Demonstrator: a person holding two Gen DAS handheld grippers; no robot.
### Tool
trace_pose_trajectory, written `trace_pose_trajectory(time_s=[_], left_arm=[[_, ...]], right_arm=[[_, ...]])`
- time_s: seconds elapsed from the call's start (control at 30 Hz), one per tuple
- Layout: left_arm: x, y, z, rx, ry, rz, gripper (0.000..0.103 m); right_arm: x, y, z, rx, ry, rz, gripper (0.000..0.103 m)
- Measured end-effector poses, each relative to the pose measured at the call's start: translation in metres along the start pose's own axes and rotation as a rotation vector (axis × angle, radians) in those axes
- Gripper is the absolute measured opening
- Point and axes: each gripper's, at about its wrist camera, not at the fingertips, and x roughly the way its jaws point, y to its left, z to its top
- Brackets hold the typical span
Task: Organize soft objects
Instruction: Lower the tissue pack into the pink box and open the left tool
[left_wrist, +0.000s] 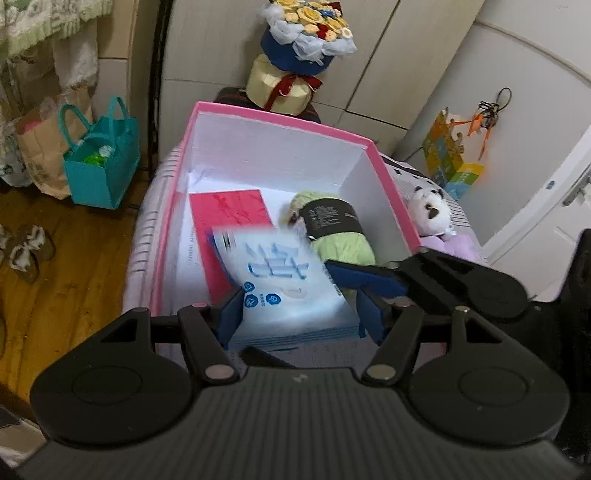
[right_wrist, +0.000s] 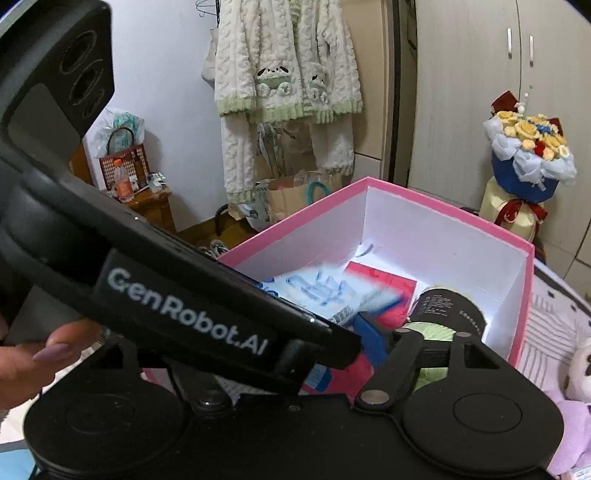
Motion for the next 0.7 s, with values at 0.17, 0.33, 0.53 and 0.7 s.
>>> trace_pose_trajectory(time_s=[0.17,0.33,0.53,0.7], left_arm=[[-0.015,-0.005,-0.007,0.034,-0.028,0.014,0.077],[-0.036,-0.017,-0.015,0.084,-0.050,0.005,0.077],[-0.064,-0.026,-0.025,0.067,-0.091,-0.037,0.077],[-0.080,-0.040,-0.033,0.092,-0.109,-0.025,0.082]], right_arm=[[-0.013,-0.001,-0.004,-0.007,0.021,-0.046,0.083],[-0.035,-0.006,-0.010,0.001,0.017,-0.068,0.083],[-0.067,-0.010,-0.016,0.022,0.003,-0.080,0.083],[-0.096,-0.010,-0.024,0.027,-0.018,-0.070,0.083]])
